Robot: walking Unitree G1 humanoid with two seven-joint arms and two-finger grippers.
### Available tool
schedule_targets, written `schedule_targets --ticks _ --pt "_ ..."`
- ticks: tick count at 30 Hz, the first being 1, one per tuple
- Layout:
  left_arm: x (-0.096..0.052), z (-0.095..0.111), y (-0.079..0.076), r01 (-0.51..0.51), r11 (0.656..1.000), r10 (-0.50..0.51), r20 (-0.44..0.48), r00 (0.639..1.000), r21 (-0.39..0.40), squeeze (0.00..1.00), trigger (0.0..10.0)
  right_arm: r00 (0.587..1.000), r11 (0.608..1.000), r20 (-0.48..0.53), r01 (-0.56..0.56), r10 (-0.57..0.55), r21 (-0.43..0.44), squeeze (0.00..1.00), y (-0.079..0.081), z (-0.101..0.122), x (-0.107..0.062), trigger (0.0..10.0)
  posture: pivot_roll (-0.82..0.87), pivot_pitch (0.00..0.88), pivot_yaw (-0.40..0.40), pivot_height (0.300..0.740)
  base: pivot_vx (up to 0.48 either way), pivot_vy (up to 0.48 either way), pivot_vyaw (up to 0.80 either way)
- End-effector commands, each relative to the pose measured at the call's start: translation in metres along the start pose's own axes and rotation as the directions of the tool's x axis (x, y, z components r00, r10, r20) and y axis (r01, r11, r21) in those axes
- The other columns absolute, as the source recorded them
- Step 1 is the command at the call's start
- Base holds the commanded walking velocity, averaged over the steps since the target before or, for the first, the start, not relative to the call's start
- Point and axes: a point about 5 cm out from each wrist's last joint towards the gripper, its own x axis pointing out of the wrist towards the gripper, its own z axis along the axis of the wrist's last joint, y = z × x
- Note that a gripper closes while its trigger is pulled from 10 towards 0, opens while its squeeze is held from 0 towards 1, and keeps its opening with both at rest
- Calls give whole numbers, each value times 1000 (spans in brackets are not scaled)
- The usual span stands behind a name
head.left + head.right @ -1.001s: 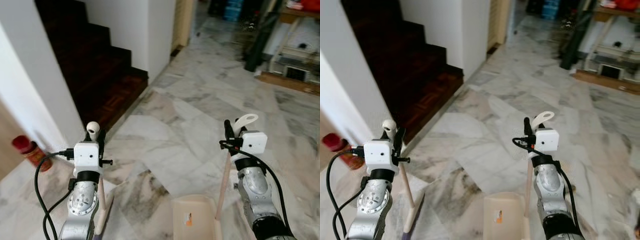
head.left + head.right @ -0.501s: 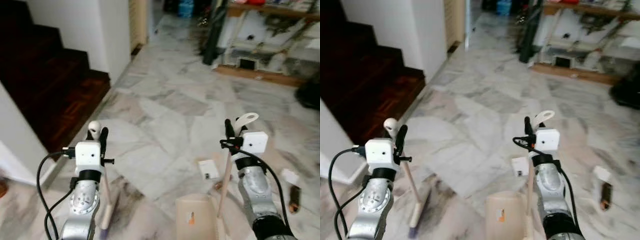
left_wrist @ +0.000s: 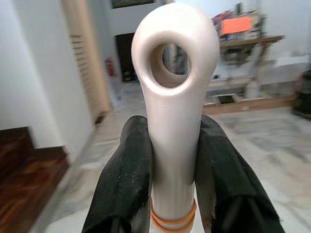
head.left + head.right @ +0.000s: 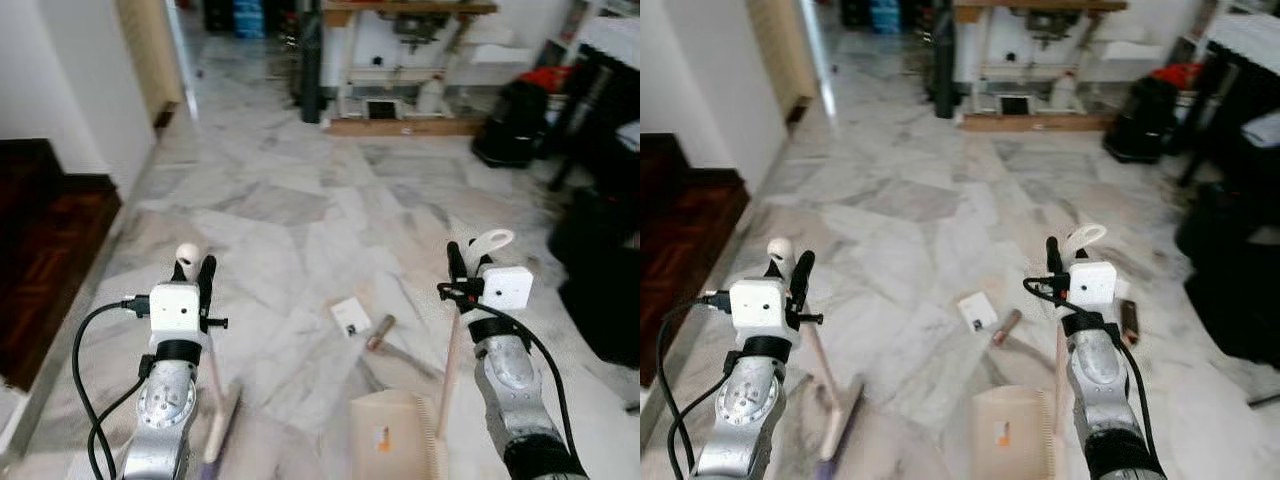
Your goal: Sweep floor
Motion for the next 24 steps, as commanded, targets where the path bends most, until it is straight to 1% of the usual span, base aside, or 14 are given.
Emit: schedule_targets --ticks 1,7,11,16,24 --pt "3 5 2 -2 1000 1 30 1000 22 0 10000 999 1000 46 14 -15 8 0 -2 10 5 10000 15 0 13 740 0 0 -781" --pt "1 4 4 -21 1000 21 21 1000 16 0 10000 999 1000 52 10 -10 4 0 -2 11 5 10000 20 0 5 740 0 0 -781" --pt "0 3 5 -31 1000 31 12 999 4 0 10000 998 1000 58 3 -3 0 0 -1 11 6 10000 22 0 2 740 0 0 0" --pt "0 2 5 -36 999 36 6 999 -5 0 10000 999 1000 34 14 -14 6 0 -1 9 6 10000 22 0 2 740 0 0 0" --pt "0 1 4 -29 1000 29 6 1000 -10 0 10000 999 1000 21 23 -24 19 0 -1 6 4 10000 16 0 7 740 0 0 -742"
